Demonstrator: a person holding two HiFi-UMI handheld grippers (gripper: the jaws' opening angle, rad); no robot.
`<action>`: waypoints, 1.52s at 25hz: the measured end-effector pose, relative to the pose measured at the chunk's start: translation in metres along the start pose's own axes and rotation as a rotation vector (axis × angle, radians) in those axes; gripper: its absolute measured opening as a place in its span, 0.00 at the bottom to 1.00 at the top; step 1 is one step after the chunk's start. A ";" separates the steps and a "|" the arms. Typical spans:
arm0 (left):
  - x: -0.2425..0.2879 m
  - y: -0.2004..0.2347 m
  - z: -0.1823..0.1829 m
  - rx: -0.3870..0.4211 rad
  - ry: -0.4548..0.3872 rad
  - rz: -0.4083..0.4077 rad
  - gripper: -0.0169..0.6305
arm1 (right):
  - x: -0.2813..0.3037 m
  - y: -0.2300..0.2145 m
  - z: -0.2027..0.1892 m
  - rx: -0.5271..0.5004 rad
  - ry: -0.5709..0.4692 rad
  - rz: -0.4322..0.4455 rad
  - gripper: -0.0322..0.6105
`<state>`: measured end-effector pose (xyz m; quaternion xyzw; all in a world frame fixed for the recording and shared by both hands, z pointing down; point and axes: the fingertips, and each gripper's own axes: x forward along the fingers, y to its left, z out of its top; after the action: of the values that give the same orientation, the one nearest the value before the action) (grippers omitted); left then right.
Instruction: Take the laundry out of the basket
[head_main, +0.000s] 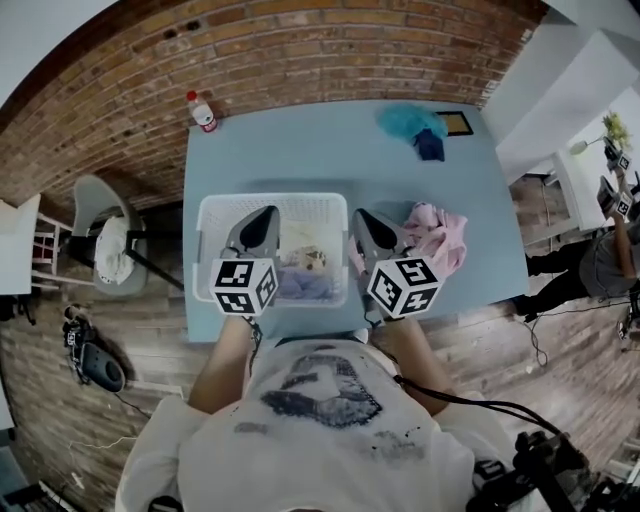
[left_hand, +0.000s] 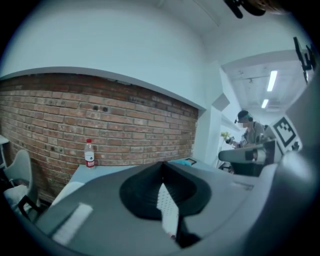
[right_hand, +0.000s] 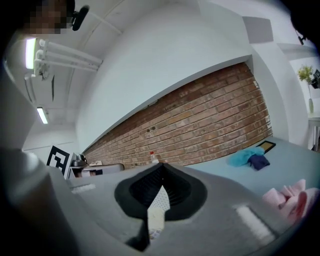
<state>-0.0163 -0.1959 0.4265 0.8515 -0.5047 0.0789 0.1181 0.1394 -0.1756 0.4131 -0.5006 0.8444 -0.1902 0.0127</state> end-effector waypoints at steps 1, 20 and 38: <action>-0.004 0.009 -0.001 -0.005 0.001 0.002 0.01 | 0.006 0.008 -0.002 -0.002 0.005 0.002 0.05; -0.056 0.137 -0.031 -0.010 0.024 -0.024 0.01 | 0.089 0.112 -0.053 -0.049 0.113 -0.027 0.05; -0.062 0.188 -0.051 -0.011 0.051 0.024 0.01 | 0.136 0.107 -0.133 -0.177 0.497 0.030 0.34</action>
<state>-0.2117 -0.2164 0.4825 0.8424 -0.5122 0.0994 0.1347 -0.0467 -0.2046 0.5235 -0.4253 0.8423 -0.2324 -0.2360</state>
